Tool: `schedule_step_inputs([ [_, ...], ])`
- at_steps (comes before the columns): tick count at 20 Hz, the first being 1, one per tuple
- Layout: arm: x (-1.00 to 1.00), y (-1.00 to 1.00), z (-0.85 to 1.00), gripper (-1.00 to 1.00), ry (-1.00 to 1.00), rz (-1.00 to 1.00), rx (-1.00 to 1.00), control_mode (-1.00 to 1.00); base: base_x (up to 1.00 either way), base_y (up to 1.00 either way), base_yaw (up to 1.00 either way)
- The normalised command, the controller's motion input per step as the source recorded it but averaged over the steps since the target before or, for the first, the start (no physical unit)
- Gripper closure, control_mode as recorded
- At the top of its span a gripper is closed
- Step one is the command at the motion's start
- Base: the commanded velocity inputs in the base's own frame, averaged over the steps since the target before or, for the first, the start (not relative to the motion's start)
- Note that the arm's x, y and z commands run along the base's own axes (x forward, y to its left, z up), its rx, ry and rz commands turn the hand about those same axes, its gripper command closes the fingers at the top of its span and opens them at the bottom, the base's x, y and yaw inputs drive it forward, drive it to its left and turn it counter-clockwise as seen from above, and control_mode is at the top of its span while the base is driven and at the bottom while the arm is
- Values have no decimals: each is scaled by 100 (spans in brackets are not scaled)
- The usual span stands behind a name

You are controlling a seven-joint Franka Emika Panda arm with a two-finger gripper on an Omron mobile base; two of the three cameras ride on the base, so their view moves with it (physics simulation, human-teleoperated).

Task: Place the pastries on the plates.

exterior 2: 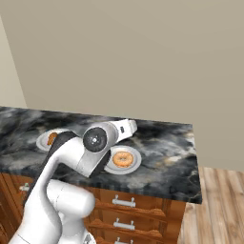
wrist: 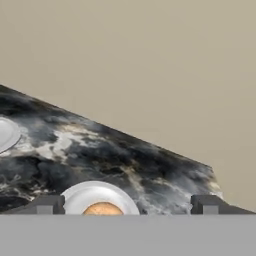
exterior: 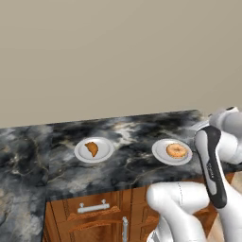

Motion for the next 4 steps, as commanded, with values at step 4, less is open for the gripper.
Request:
schedule_step_inputs([
  [4, -26, -57, 33, -100, -20, 1, 8, -100, 0, 0, 0],
])
